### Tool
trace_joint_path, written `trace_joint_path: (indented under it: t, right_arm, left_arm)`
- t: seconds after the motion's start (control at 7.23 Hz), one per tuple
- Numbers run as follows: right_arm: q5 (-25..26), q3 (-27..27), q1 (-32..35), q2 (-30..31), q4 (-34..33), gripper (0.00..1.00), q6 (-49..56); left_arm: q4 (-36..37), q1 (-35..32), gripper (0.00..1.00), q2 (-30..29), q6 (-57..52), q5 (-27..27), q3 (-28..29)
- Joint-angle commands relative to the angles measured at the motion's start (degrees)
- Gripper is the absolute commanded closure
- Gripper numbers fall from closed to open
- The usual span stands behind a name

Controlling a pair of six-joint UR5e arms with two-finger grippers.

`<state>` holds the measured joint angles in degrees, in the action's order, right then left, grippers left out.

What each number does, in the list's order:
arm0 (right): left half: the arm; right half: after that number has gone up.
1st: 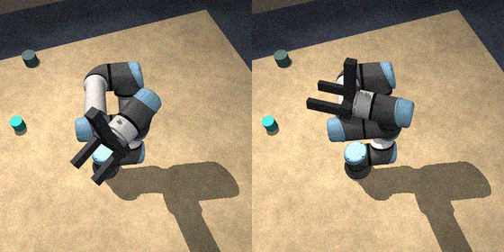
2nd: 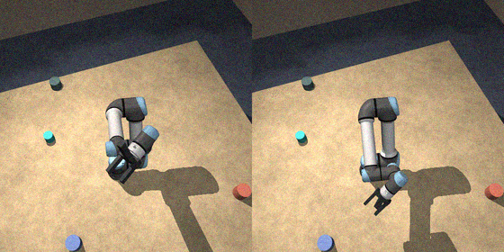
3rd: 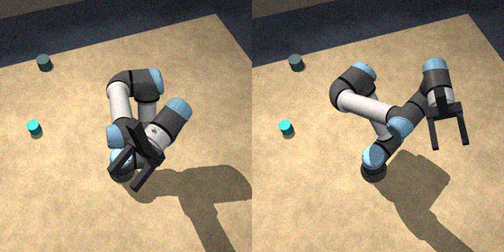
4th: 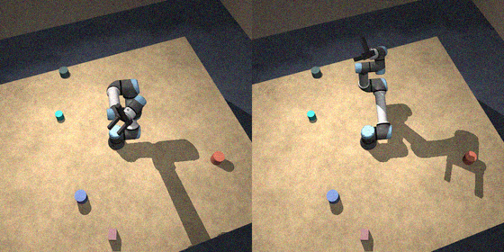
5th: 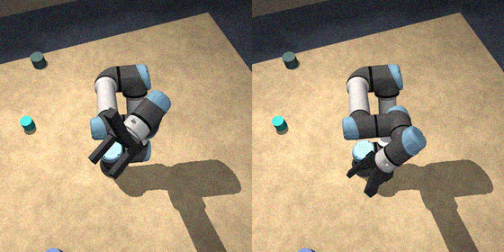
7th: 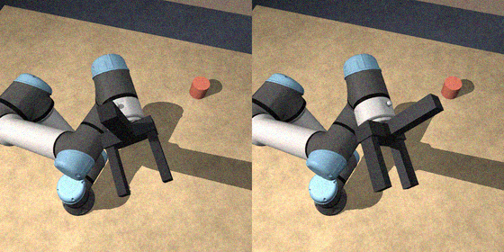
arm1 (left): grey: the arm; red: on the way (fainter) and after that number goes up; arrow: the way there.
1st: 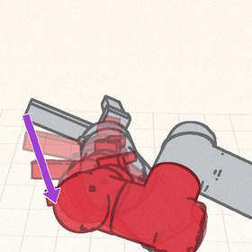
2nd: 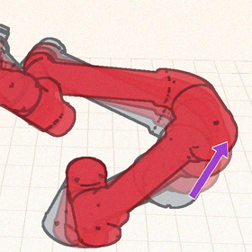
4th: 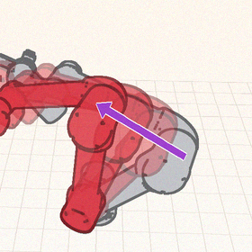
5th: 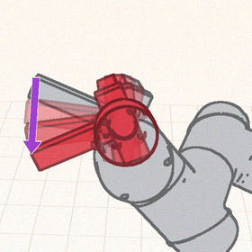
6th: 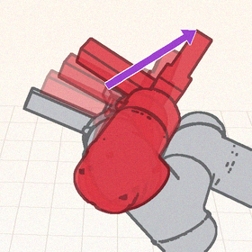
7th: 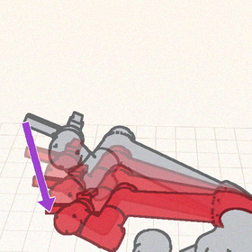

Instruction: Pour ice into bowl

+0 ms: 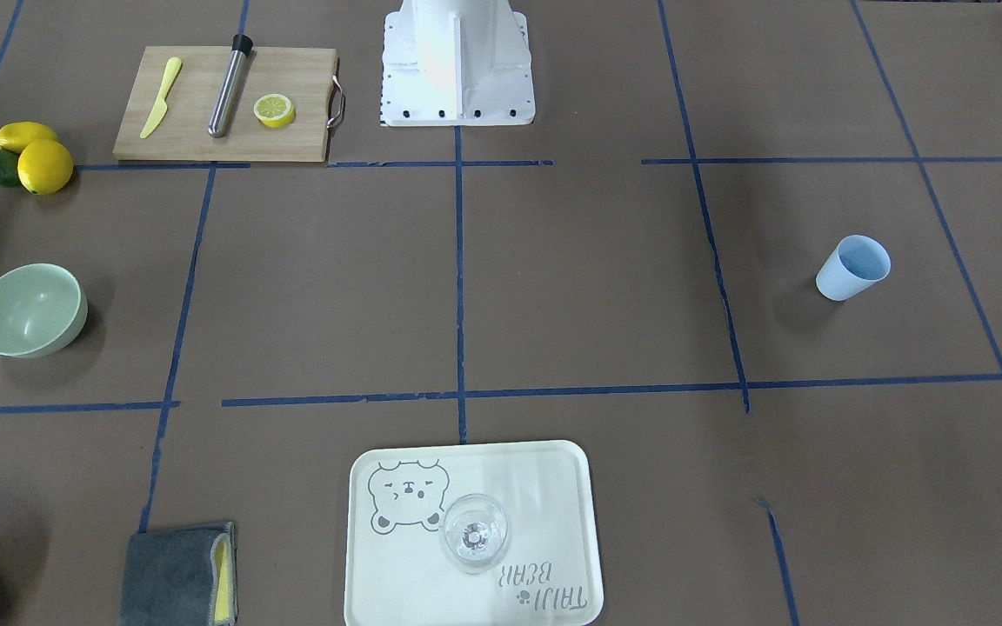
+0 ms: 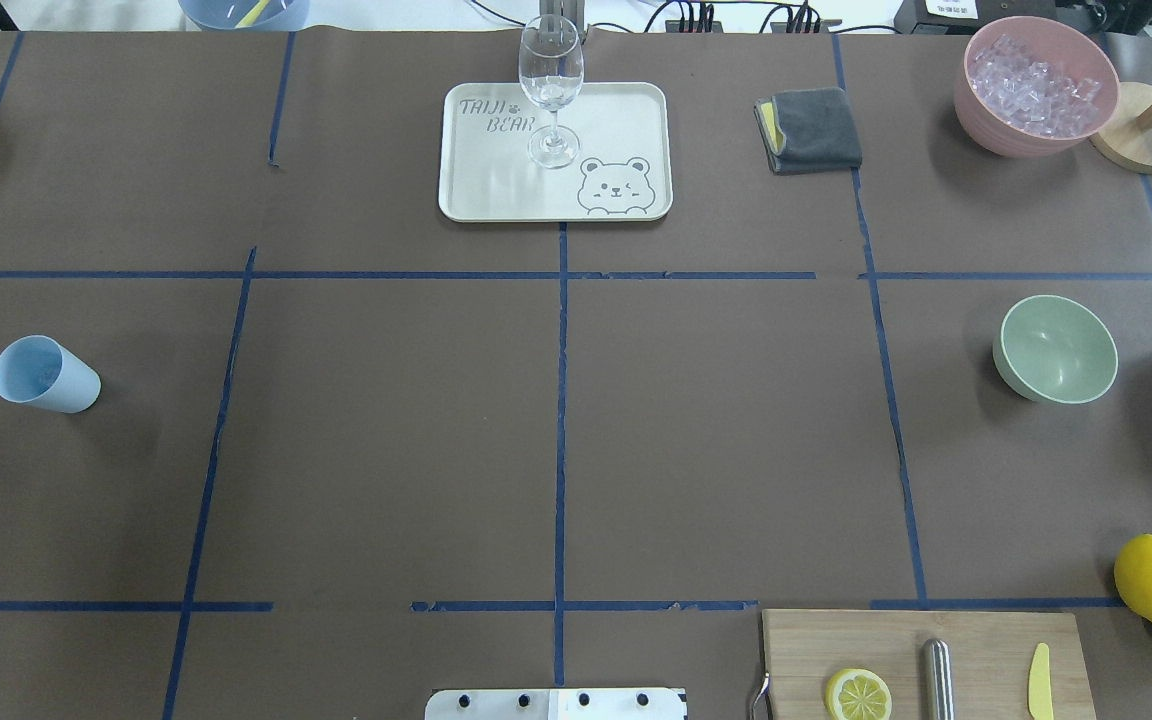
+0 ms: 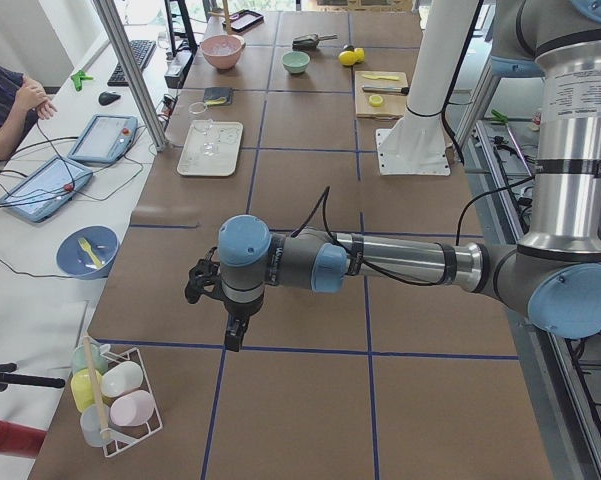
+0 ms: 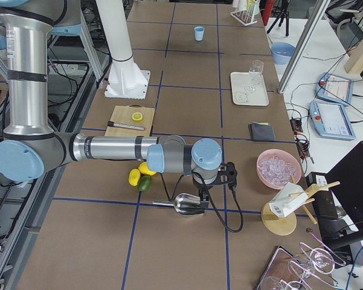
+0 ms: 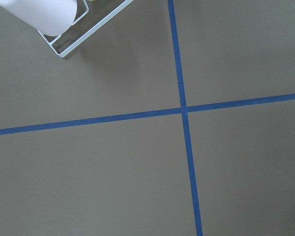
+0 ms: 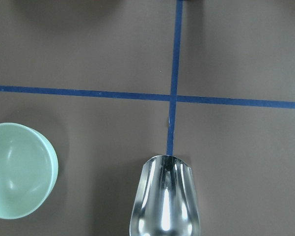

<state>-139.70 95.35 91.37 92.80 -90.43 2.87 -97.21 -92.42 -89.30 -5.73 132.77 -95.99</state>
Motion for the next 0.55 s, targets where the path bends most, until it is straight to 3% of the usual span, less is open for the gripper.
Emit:
trace_joint_path:
  t: [0.0, 0.28, 0.42]
  right_arm:
    - [-2.4, -1.0, -4.6, -1.0, 0.8, 0.00, -0.6]
    - [0.5, -1.1, -10.3, -1.0, 10.5, 0.00, -12.5]
    - [2.6, -1.2, -13.6, -1.0, 15.5, 0.00, -20.5]
  left_arm:
    - [-7.5, 1.0, 0.00, 0.0, 0.0, 0.1, -0.2]
    - [-10.8, 4.5, 0.00, 0.1, 9.1, 6.6, -0.9]
    - [-16.8, 7.7, 0.00, 1.1, 17.8, 6.2, -2.5]
